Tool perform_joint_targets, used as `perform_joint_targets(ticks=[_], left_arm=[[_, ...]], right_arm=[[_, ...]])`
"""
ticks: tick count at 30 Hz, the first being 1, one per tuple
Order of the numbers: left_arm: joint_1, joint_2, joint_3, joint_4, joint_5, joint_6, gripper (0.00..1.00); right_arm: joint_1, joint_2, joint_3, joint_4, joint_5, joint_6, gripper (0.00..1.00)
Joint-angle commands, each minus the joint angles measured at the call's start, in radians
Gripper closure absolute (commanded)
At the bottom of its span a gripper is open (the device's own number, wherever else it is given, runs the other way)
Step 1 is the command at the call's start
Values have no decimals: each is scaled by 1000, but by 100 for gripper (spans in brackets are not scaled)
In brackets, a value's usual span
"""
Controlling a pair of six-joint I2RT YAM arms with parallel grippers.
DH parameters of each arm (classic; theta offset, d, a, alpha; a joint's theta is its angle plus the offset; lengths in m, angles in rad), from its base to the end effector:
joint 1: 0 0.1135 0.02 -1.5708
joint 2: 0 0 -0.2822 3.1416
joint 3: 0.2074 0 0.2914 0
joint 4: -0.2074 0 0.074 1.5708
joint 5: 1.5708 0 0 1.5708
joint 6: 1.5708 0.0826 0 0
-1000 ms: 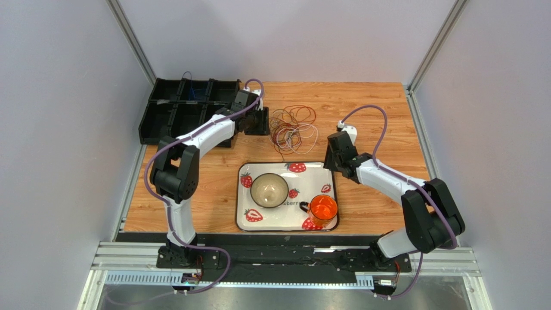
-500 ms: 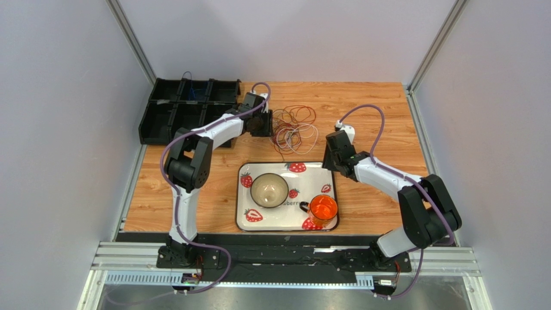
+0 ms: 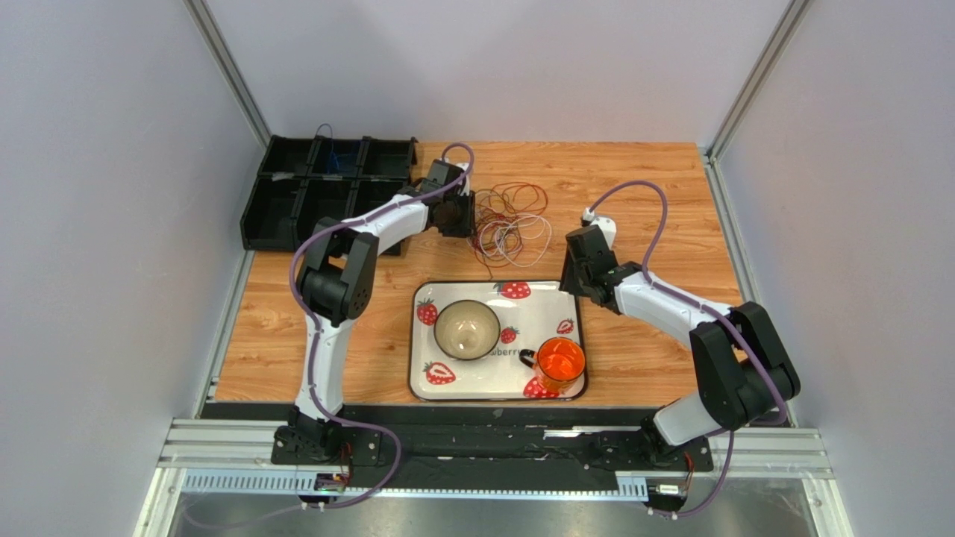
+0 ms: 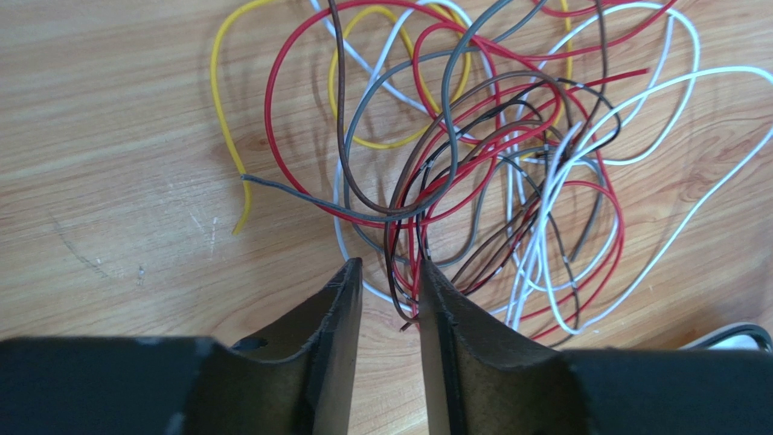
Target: Untangle the cables
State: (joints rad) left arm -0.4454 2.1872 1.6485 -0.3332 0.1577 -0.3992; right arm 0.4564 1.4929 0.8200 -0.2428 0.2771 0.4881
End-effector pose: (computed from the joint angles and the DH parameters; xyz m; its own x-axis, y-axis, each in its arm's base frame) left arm 0.4987 -0.2524 0.1299 -0.8374 -0.0256 -0.5461 0.2075 0.9092 -0.3608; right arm 0.3259 0.1348 0.1424 -0.7573 0.1307 -0.6398 0.0916 0.9913 0.0941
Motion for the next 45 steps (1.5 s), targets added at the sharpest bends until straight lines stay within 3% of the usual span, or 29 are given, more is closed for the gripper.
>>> perform_joint_targets(ticks=[1, 4, 8, 13, 17, 23, 27, 31, 45], left_arm=[[-9, 22, 51, -20, 8, -7, 65], [-9, 20, 47, -18, 6, -7, 75], [-9, 17, 46, -13, 11, -4, 100], [-16, -38, -25, 52, 13, 5, 100], [-45, -170, -159, 204, -19, 43, 100], [-59, -223, -217, 242, -53, 45, 100], [-58, -280, -302, 307, -78, 34, 100], [-56, -285, -296, 289, -98, 33, 100], [45, -294, -355, 356, 22, -73, 100]], right_arm=[[-5, -5, 27, 25, 2, -6, 60], [-5, -6, 27, 25, 2, -6, 60], [-4, -3, 28, 22, 2, -6, 60], [-2, -13, 18, 28, 5, -5, 62], [-4, -71, -25, 71, 7, -5, 59], [28, -76, 138, 8, -84, 1, 50], [80, 65, 425, -93, -131, -17, 47], [117, 277, 601, -171, -160, -26, 47], [130, 521, 762, -132, -217, 40, 49]])
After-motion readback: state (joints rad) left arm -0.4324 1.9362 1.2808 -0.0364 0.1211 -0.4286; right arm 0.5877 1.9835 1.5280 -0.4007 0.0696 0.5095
